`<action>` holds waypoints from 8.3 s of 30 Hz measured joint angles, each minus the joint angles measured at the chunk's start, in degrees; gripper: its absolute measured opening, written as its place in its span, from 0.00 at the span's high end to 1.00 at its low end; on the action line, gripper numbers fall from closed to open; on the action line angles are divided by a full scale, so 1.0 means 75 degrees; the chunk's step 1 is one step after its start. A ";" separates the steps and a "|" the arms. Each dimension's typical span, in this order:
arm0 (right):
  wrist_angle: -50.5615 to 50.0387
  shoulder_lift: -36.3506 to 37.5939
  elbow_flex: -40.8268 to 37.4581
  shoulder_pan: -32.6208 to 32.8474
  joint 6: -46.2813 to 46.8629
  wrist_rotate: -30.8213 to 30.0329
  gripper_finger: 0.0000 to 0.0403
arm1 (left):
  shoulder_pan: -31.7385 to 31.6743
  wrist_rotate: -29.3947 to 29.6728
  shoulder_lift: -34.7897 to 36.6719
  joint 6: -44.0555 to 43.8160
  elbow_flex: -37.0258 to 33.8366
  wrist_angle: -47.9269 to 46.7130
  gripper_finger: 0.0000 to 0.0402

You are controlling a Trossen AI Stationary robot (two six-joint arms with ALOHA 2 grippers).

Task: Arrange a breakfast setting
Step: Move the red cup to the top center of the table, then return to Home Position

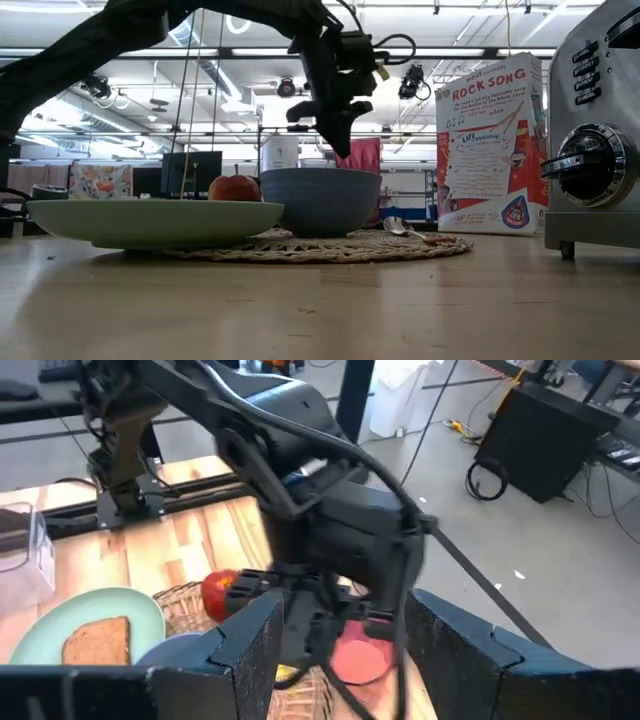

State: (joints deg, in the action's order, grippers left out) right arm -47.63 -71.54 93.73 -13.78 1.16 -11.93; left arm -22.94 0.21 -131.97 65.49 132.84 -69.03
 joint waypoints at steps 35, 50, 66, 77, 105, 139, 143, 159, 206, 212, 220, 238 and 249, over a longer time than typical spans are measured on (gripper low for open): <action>0.0799 -0.0199 0.0003 0.0225 -0.0151 -0.0040 0.47 | -0.0358 -0.0835 -0.0077 -0.0452 0.0017 -0.0041 0.94; 0.1202 -0.0196 0.0006 0.0225 -0.0150 0.0149 0.47 | -0.0378 -0.0657 -0.0077 -0.0699 0.0020 0.0145 0.92; 0.1209 -0.0196 0.0012 0.0222 -0.0177 0.0210 0.47 | -0.0370 -0.0552 -0.0060 -0.0677 -0.0378 0.0647 0.92; 0.1259 -0.0196 0.0012 0.0224 -0.0179 0.0207 0.47 | -0.0373 -0.0417 -0.0060 -0.0888 -0.0382 0.0605 0.92; 0.1273 -0.0194 0.0012 0.0222 -0.0098 0.0164 0.47 | -0.0348 -0.0198 0.0054 -0.1055 -0.0399 0.0656 0.91; 0.1492 -0.0193 0.0009 0.0222 -0.0118 0.0204 0.47 | -0.0399 -0.0276 0.0171 -0.1295 -0.0396 0.0242 0.91; 0.1492 -0.0193 0.0009 0.0222 -0.0118 0.0204 0.47 | -0.0399 -0.0301 0.0172 -0.1465 -0.0382 0.0450 0.86; 0.1489 -0.0193 0.0009 0.0223 -0.0296 0.0210 0.47 | -0.0279 -0.0303 0.0179 -0.1667 -0.0382 0.0753 0.70; 0.4608 0.1964 -0.3493 0.1081 0.1099 0.2404 0.94 | 0.1891 -0.1889 0.4615 -0.7496 -0.0399 -0.0290 0.99; 0.3339 0.2376 -0.3713 0.1084 -0.0070 0.2481 0.90 | 0.2292 -0.1263 0.5313 -0.7925 -0.1542 0.0542 0.99; 0.3821 0.2432 -0.4586 0.1118 -0.0575 0.2241 0.90 | 0.2262 -0.1154 0.8334 -0.8847 -0.6540 0.4438 0.98; 0.8202 0.4712 -0.8435 0.1169 -0.1376 0.1512 0.90 | 0.2149 0.0650 1.2496 -1.0735 -1.0883 0.5763 0.97; 0.8842 0.5711 -1.0142 0.1186 -0.0136 0.1156 0.90 | 0.2150 0.0637 1.2425 -1.0195 -1.2077 0.6313 0.97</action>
State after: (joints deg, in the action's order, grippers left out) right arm 18.68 -28.71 17.67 -4.89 0.14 -3.26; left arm -6.81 4.99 -38.78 -10.97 42.26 -21.68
